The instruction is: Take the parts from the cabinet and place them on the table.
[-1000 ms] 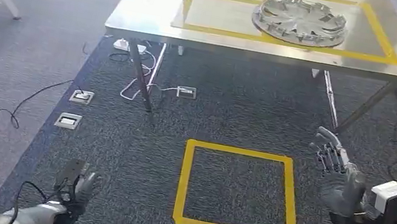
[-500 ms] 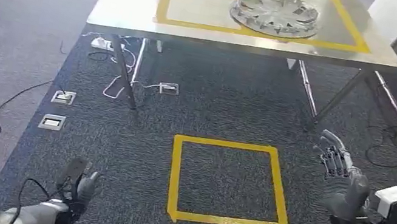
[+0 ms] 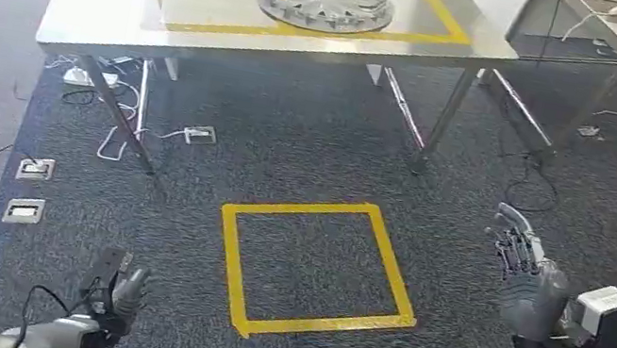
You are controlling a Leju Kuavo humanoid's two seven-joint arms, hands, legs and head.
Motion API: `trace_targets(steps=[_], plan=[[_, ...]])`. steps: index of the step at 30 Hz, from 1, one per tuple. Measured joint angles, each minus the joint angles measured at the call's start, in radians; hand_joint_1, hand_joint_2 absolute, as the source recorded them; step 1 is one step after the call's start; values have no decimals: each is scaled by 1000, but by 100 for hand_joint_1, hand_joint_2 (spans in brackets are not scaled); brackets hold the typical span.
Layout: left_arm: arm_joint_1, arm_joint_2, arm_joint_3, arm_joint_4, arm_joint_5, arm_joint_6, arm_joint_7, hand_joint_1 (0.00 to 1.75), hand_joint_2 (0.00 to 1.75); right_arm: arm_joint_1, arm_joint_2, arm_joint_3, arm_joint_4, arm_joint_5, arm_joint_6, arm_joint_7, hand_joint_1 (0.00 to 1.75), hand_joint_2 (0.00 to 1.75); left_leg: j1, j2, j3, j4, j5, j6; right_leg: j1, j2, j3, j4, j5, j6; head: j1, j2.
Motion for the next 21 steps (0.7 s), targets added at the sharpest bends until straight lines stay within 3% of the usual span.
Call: trace_targets(steps=[1, 2, 4, 5, 6, 7, 9, 10, 11, 12, 14, 15, 16, 17, 18, 20, 21], plan=[[0, 0, 0, 0, 1, 2, -1, 0, 0, -1, 0, 0, 0, 1, -1, 1, 0, 0, 4, -3, 9, -33, -6, 0, 9, 11, -8, 7, 1, 4, 1, 0], [0, 1, 0, 0, 2, 2, -3, 0, 0, 1, 0, -1, 0, 1, -2, 1, 0, 0, 0, 8, 7, -28, -4, -2, 5, 20, -12, 5, 5, 11, 1, 0], [0, 0, 1, 0, 1, 2, -4, 0, 0, 6, 0, -1, -1, 5, -3, 3, 0, 0, -5, 21, 6, -28, -3, 4, -1, 35, -14, 2, 10, 22, 0, 0], [-1, -5, 1, -1, -4, 1, -4, 0, 0, 9, 0, -3, -6, 6, -5, 5, 0, 0, 8, 34, 8, -38, 5, 13, 7, 42, -30, 3, 9, 29, 2, 0], [-3, -5, 1, -2, -8, 0, -5, 0, 0, 16, 0, -8, -10, 7, -11, 4, 0, 0, 8, 46, 9, -42, 8, 15, 6, 1, -35, 24, -10, 33, 1, 0], [-2, -8, 1, -2, -13, -1, -6, 0, 0, 17, 0, -12, -15, 9, -13, 7, 0, 0, 8, 54, 7, -42, 9, 21, 5, -34, -59, 81, -51, 36, 14, 0], [4, -8, 1, -2, -21, -2, -7, 0, 0, 28, -1, -13, -24, 14, -21, 10, 0, 0, 7, 75, 6, -42, 9, 21, -5, -57, -132, 255, -135, 48, 17, 0], [6, -10, 1, -2, -26, -2, -8, 0, 0, 39, -2, -14, -31, 18, -22, 11, 0, 0, 8, 86, 5, -42, 9, 21, -10, -60, -159, 324, -159, 53, 18, 0], [7, -10, 1, -2, -32, -1, -9, 0, 0, 49, -3, -16, -33, 20, -25, 12, 0, 0, 9, 95, 5, -41, 9, 21, -14, -63, -166, 348, -158, 58, 18, 0], [7, -12, 1, -2, -35, -1, -10, 0, 0, 55, -3, -16, -35, 22, -27, 13, 0, 0, 11, 105, 5, -41, 8, 19, -18, -66, -146, 314, -133, 62, 19, 0], [7, -15, 1, -2, -42, 2, -11, 0, 0, 58, -3, -17, -45, 23, -31, 13, 0, 0, 14, 125, 8, -38, 4, 12, -24, -86, -49, 137, -48, 67, 19, 0], [6, -15, 1, -2, -42, 2, -11, 0, 0, 58, -3, -18, -51, 25, -31, 13, 0, 0, 13, 134, 12, -35, 0, 6, -24, -124, 0, 45, -17, 68, 20, 0], [6, -13, 1, -2, -43, 3, -11, 0, 0, 56, -3, -18, -56, 25, -32, 14, 0, 0, 3, 143, 11, -33, -3, -2, -8, -162, 14, 13, -37, 66, 26, 0], [6, -14, 1, -2, -43, 3, -13, 0, 0, 58, -3, -18, -61, 25, -32, 13, 0, 0, 1, 150, 9, -30, -2, -8, -12, -143, 16, 15, -31, 47, 24, 0], [5, -15, 1, -2, -43, 3, -13, 0, 0, 62, -3, -17, -64, 25, -32, 14, 0, 0, -1, 161, 11, -29, -2, -12, -11, -132, 9, 16, -31, 42, 15, 0], [2, -17, 1, -3, -44, 3, -15, 0, 0, 66, -3, -18, -69, 25, -34, 15, 0, 0, 3, 185, 14, -29, -4, -23, -9, -108, 5, 16, -27, 27, 14, 0], [0, -16, 1, -3, -46, 3, -16, 0, 0, 67, -3, -18, -75, 27, -37, 15, 0, 0, 10, 154, 10, -15, -20, -31, -15, -100, 8, 12, -22, 18, 12, 0]])
